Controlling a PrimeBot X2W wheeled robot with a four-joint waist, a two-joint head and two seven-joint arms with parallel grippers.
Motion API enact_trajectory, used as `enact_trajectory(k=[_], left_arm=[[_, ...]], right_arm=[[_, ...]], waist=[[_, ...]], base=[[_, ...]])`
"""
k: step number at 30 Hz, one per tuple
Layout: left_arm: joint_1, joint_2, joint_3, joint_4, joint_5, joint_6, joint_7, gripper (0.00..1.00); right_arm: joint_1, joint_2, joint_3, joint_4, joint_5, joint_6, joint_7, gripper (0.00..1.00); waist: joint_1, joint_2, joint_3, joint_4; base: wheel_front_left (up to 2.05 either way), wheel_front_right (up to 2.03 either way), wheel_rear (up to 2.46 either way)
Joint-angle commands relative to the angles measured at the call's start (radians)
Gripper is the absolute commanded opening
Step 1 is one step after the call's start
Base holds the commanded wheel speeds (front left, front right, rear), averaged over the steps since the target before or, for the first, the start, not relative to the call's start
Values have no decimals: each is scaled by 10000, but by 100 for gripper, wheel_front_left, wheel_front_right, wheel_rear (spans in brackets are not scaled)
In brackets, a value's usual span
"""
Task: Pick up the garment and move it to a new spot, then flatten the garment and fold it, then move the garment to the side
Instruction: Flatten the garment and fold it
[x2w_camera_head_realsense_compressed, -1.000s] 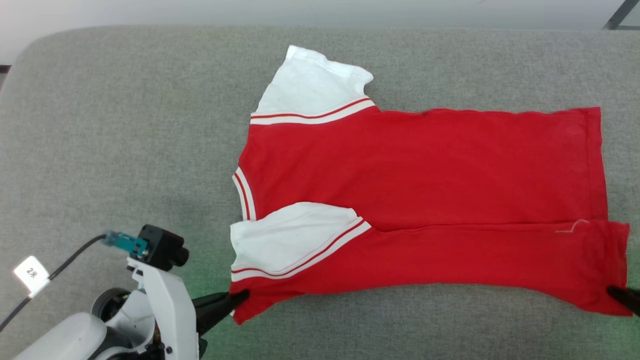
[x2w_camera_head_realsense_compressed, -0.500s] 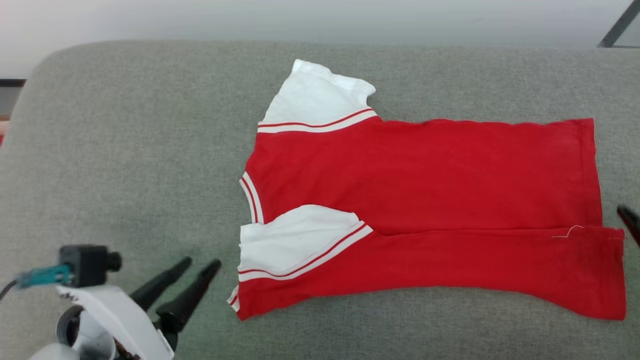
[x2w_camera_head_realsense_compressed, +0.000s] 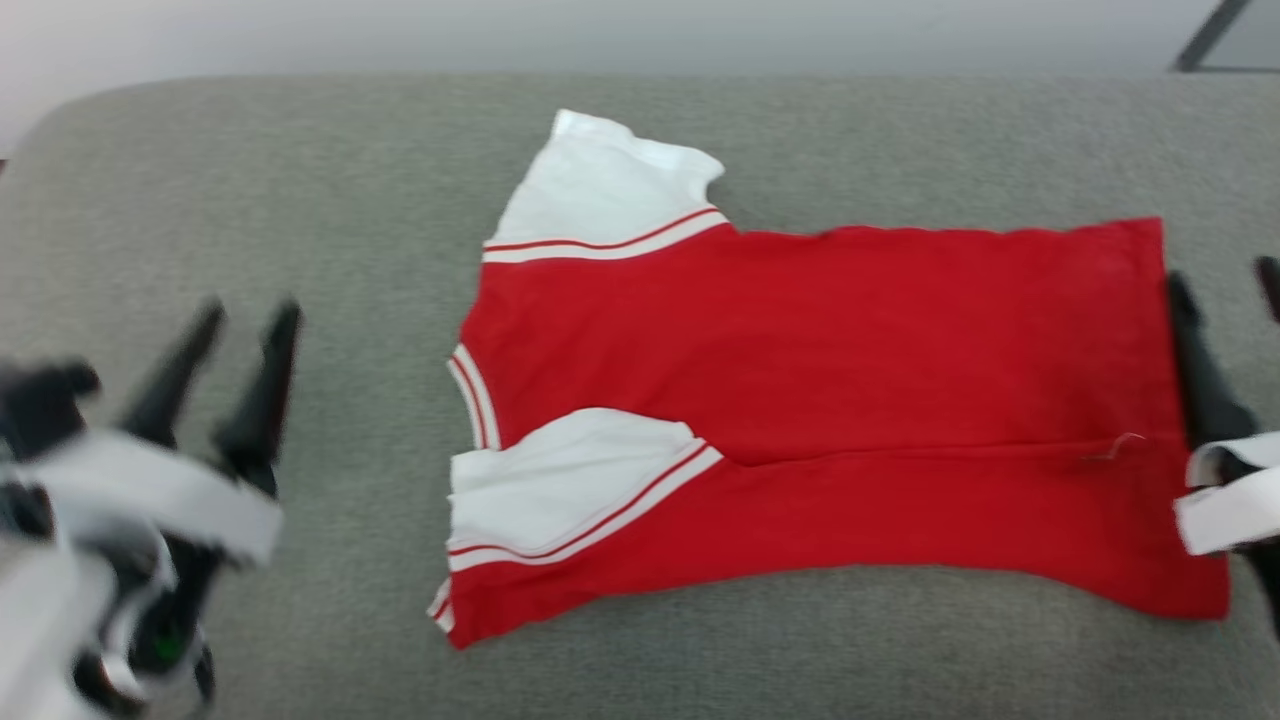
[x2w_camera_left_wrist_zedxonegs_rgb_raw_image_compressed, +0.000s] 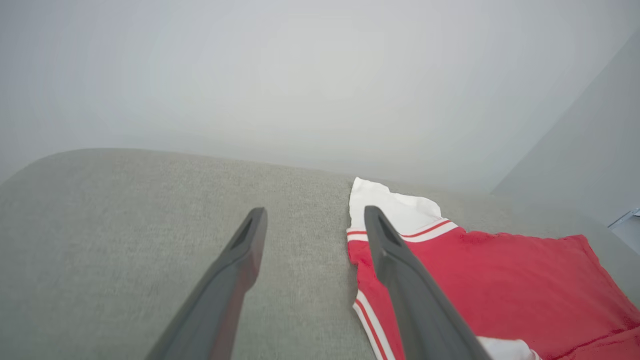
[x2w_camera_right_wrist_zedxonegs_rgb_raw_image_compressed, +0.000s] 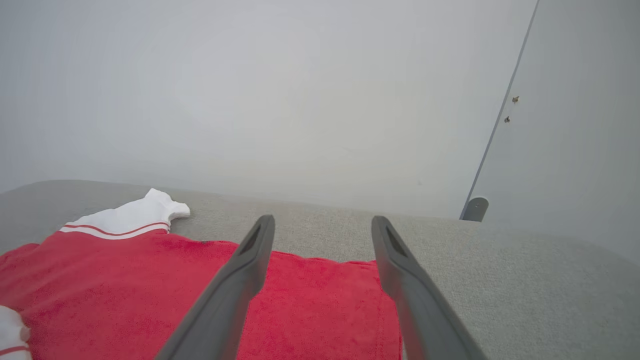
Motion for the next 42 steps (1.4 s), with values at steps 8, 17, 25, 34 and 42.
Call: enact_trajectory(k=[8,17,25,34,42], left_arm=[[-3260,103,-674,1900,1124,-1061,1234,100],[-7035,-747,-1606,5163,1786,-2190,3051,100],[-8853,-994,-2645,7713,1646,-2599,5102,100],[-9426,-459,-3662,8010,135,-2593,7963,100],[-9414,-296,-4211,7854,-807,-2597,8992,100]], right_arm=[[-755,665,857,748,-360,-4,-1113,100],[-1105,1281,941,752,-241,-4,-1863,100],[-1249,1535,1134,393,-240,-4,-1978,100],[-1212,1580,1131,289,-179,-4,-1834,100],[-1292,1496,1130,102,-121,-4,-1670,100]], waist=[[0,0,622,-1366],[0,0,1340,-2523],[0,0,1943,-3194],[0,0,2384,-3530],[0,0,2616,-3618]], base=[[0,0,0],[0,0,0],[0,0,0],[0,0,0],[0,0,0]])
